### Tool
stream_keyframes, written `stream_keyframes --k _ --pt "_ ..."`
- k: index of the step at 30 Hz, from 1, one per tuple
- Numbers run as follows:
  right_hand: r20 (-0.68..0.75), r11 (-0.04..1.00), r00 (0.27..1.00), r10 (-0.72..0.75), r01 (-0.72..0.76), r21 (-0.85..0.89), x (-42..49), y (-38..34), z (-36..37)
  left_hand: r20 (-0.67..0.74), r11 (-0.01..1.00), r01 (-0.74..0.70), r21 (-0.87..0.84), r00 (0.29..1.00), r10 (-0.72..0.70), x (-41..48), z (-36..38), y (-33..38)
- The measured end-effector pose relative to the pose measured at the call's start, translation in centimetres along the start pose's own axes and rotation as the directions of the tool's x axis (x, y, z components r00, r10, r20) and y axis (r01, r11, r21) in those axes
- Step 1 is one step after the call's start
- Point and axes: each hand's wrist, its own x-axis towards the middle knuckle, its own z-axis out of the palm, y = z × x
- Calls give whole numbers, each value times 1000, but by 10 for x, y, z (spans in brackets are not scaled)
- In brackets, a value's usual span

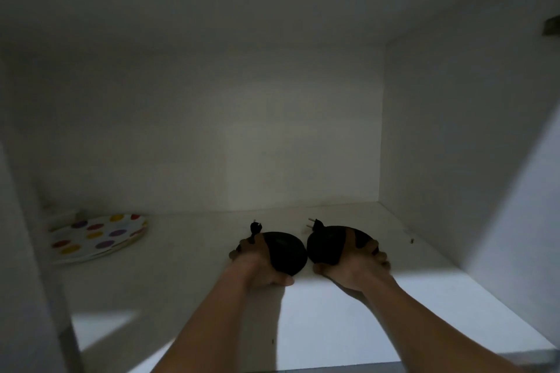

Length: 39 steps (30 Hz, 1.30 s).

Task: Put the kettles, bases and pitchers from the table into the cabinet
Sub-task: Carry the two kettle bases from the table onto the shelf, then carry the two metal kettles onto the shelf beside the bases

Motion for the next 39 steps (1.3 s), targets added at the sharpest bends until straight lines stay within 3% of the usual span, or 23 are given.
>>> stream_keyframes --k 5,10,15,19,27,31,35,39 --pt "-34 996 997 -67 69 59 -36 13 -12 -192 999 16 45 981 -7 -48 5 9" --pt "-81 973 976 -204 211 88 -95 29 -18 -432 998 22 54 902 4 -134 17 15" --pt "-102 900 903 -416 425 95 -178 31 -11 -499 988 143 61 861 -94 -234 36 -7" --pt "-33 837 845 -533 533 127 -257 13 4 -492 959 282 31 839 -231 -324 34 -49" --pt "112 607 599 -793 762 225 -441 -71 45 -537 793 604 -75 646 -543 -521 11 -162" --pt "169 463 433 -885 851 246 -561 -111 75 -551 657 743 -127 498 -670 -632 12 -226" --pt "234 328 269 -934 907 266 -679 -131 112 -527 531 829 -177 376 -762 -738 22 -287" --pt "334 250 149 -931 926 283 -774 -135 150 -459 428 879 -210 297 -837 -823 41 -335"
